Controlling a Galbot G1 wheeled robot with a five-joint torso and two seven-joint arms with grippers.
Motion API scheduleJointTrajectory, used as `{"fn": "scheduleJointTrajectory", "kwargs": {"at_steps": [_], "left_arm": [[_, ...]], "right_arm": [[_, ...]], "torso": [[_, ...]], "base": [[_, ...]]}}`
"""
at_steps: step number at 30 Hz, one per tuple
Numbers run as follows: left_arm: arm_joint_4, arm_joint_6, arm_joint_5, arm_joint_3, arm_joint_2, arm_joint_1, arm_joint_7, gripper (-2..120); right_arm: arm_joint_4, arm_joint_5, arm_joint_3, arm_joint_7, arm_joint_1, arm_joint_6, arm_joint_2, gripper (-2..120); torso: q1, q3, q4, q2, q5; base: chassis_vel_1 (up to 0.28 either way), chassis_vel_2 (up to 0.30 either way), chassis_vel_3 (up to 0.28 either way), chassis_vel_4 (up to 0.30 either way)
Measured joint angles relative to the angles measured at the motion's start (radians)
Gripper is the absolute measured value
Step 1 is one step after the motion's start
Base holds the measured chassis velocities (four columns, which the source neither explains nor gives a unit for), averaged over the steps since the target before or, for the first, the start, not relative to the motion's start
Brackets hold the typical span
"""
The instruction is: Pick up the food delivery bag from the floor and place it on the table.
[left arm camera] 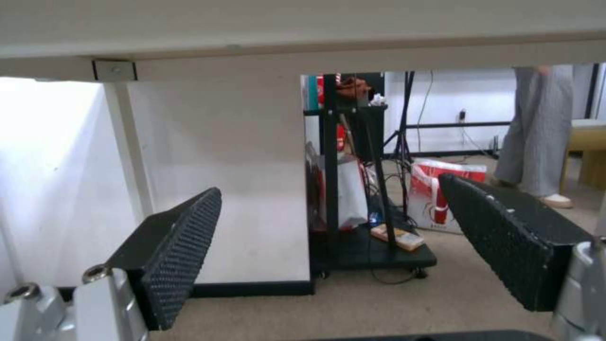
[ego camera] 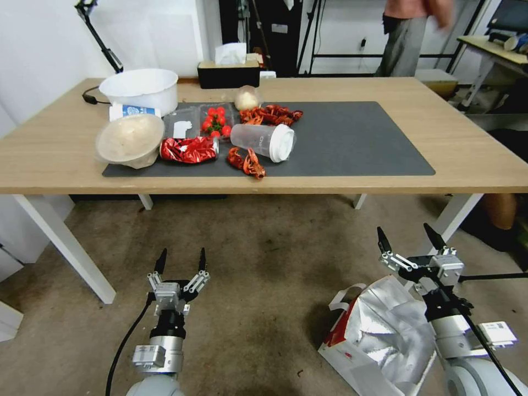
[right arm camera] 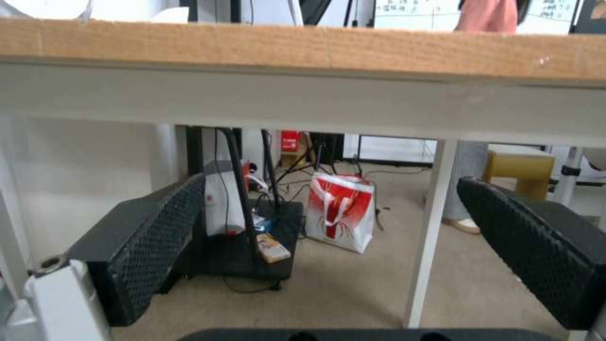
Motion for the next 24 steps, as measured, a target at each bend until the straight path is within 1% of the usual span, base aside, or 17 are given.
{"fn": "scheduleJointTrajectory", "kwargs": {"at_steps": [5, 8, 13, 14, 16, 21, 24], "left_arm": [[0.002, -0.004, 0.001, 0.001, -0.001, 0.002, 0.001, 88], [0.003, -0.007, 0.002, 0.003, -0.002, 0.002, 0.003, 88], [0.003, -0.01, 0.003, 0.003, -0.003, 0.002, 0.005, 88], [0.003, -0.011, 0.003, 0.003, -0.003, 0.003, 0.005, 88], [0.003, -0.011, 0.003, 0.003, -0.003, 0.003, 0.005, 88], [0.003, -0.011, 0.004, 0.004, -0.002, 0.003, 0.007, 88], [0.003, -0.01, 0.005, 0.005, -0.002, 0.002, 0.009, 88]], "right_arm": [[0.0, 0.0, 0.0, 0.002, -0.001, 0.0, 0.002, 100], [0.001, 0.0, 0.0, 0.002, -0.001, 0.0, 0.003, 100], [0.002, 0.002, 0.001, 0.002, 0.0, 0.0, 0.001, 100], [0.002, 0.003, 0.003, 0.002, 0.0, 0.0, 0.0, 100], [0.002, 0.004, 0.003, 0.002, 0.0, 0.001, 0.0, 100], [0.001, 0.006, 0.004, 0.002, -0.001, 0.002, 0.0, 100], [0.001, 0.007, 0.005, 0.002, -0.001, 0.002, -0.002, 100]], "torso": [[-0.005, -0.009, 0.0, -0.014, 0.0], [-0.011, -0.019, 0.0, -0.03, 0.0], [-0.017, -0.029, 0.0, -0.047, 0.0], [-0.02, -0.036, 0.0, -0.056, 0.0], [-0.022, -0.038, 0.0, -0.06, 0.0], [-0.029, -0.055, 0.0, -0.084, 0.0], [-0.033, -0.06, -0.0001, -0.093, 0.0]], "base": [[0.0, 0.0, 0.0, 0.0], [0.0, 0.0, 0.0, 0.0], [0.0, 0.0, 0.0, 0.0], [0.0, 0.0, 0.0, 0.0], [0.0, 0.0, 0.0, 0.0], [0.0, 0.0, 0.0, 0.0], [0.0, 0.0, 0.0, 0.0]]}}
